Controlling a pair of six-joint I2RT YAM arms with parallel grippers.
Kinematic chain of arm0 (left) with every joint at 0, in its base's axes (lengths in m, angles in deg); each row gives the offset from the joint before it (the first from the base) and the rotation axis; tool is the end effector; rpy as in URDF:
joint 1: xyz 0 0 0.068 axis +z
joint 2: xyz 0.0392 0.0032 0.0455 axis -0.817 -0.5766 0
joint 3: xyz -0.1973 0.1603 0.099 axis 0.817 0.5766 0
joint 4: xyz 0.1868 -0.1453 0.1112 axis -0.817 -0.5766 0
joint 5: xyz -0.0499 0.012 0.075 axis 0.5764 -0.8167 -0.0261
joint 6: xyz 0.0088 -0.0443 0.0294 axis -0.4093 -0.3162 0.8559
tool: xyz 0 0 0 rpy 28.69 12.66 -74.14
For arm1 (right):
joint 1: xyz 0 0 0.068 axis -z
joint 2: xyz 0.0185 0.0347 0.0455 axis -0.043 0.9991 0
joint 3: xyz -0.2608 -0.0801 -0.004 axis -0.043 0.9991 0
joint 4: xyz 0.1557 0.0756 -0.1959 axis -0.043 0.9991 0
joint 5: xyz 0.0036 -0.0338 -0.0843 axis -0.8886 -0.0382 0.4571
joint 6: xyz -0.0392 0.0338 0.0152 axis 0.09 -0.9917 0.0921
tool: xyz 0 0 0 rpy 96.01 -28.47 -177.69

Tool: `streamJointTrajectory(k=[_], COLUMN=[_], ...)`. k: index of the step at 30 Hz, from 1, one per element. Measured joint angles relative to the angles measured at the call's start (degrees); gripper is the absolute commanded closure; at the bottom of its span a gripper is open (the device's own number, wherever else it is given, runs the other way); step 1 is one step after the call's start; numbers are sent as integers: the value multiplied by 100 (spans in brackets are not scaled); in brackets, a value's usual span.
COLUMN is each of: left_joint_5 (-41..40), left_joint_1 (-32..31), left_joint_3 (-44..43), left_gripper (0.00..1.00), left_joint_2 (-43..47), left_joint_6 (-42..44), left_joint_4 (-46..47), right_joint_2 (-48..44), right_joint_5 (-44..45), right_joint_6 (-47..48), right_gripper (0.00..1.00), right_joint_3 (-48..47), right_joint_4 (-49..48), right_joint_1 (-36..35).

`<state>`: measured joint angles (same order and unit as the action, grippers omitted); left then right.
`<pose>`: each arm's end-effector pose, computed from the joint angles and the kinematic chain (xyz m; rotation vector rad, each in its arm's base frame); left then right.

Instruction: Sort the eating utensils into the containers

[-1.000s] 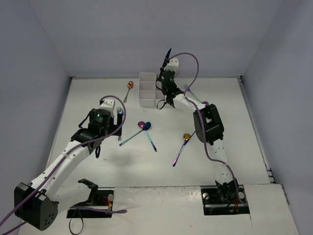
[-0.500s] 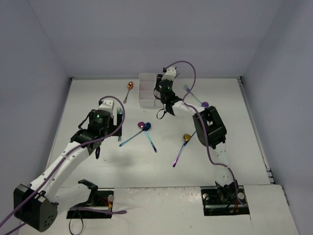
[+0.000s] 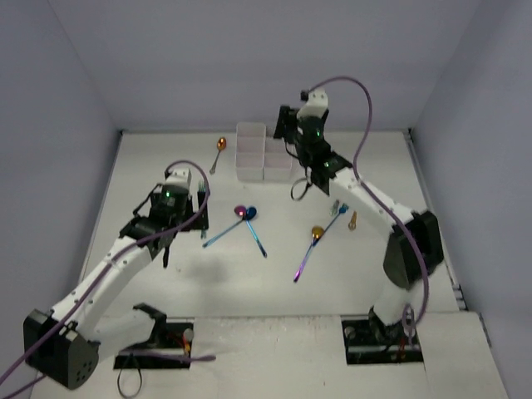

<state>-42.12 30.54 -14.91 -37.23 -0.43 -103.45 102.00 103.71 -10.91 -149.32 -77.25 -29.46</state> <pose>0.2065 -0.0854 0.2914 -0.0743 2.2165 -0.2407 0.3707 0.2168 0.3703 0.0326 1.4606 0.3824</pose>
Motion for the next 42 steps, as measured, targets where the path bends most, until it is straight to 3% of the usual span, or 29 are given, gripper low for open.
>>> streamJointTrajectory(k=[6,15,23,29,36,42], left_joint_5=[83,217,529,1013,1426,1707], left_joint_1=[0,13,485,1208,1513,1594], left_joint_3=[-322,-675,-1068,-1685,-2517,-2862], left_gripper=[13,14,32,48,63,67], left_joint_2=[-350,-1187,-2234,-3135,-4322,-5021], left_joint_6=[-106,-170,-159,-171,-137,-139], left_joint_4=[-87,-113,-115,-26,59,41], right_joint_2=[-1158,-2037,-2360,-2446,-2499,-2536], right_joint_5=[-231,-1171,-1918,-2228,-2434,-2529], right_joint_6=[24,-188,-294,-344,-401,-423], right_gripper=[30,31,31,30,30,30], right_joint_3=[631,2129,3013,3126,3217,3294], right_joint_4=[1152,2498,2976,3011,3017,3020], right_joint_1=[123,1041,1024,1019,1019,1019])
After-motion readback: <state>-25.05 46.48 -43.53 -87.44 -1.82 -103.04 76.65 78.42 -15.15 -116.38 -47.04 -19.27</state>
